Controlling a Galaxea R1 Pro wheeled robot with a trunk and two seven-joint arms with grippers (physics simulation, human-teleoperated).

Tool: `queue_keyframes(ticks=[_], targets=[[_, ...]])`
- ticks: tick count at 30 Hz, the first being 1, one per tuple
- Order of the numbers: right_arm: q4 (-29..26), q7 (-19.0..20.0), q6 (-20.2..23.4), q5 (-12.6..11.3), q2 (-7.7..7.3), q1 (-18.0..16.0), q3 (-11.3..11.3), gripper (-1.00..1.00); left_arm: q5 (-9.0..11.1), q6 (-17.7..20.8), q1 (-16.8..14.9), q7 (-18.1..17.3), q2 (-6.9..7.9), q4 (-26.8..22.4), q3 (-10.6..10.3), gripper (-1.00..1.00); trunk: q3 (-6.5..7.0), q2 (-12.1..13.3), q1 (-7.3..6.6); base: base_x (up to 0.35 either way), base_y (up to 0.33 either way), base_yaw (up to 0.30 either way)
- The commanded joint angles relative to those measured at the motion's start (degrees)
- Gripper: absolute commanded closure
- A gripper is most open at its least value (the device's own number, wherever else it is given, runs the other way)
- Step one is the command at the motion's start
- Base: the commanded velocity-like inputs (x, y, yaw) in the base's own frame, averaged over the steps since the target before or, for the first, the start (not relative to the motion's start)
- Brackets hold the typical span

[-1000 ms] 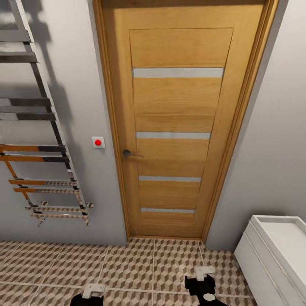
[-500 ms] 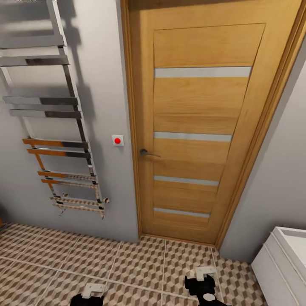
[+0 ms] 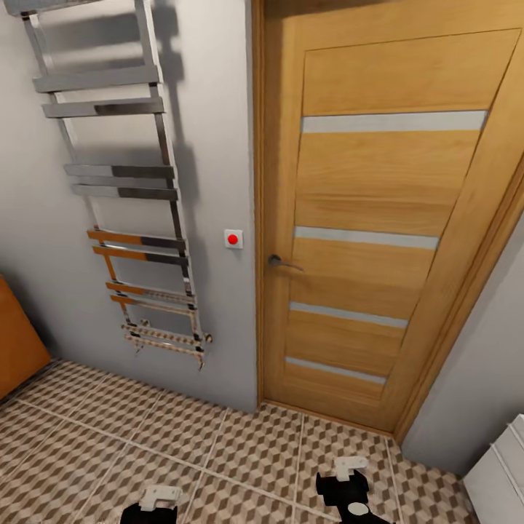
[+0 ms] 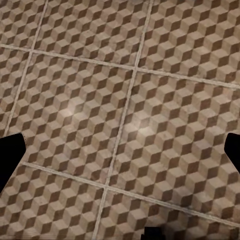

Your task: Take the four mousetraps from the cabinet in the bathroom and place them on the bathroom floor. Make sure all four end up on the same floor surface, and ensure that at least two of them are either under or directly next to the same bathroom sink.

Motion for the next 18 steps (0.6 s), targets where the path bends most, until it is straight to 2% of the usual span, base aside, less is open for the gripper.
queue_keyframes(ticks=[1,18], targets=[[0.1,-0.1,-0.2,-0.5,0.01,-0.1,0.5,-1.00,0.4,-0.3,-0.1,0.0,-0.05,0.2,-0.5,-1.00,-0.13,-0.1,0.04,0.000,0.000,0.254],[0.1,-0.1,-0.2,-0.6,0.03,-0.1,0.5,-1.00,0.4,-0.3,-0.1,0.1,-0.05,0.2,-0.5,-1.00,-0.13,-0.1,0.04,0.000,0.000,0.254]])
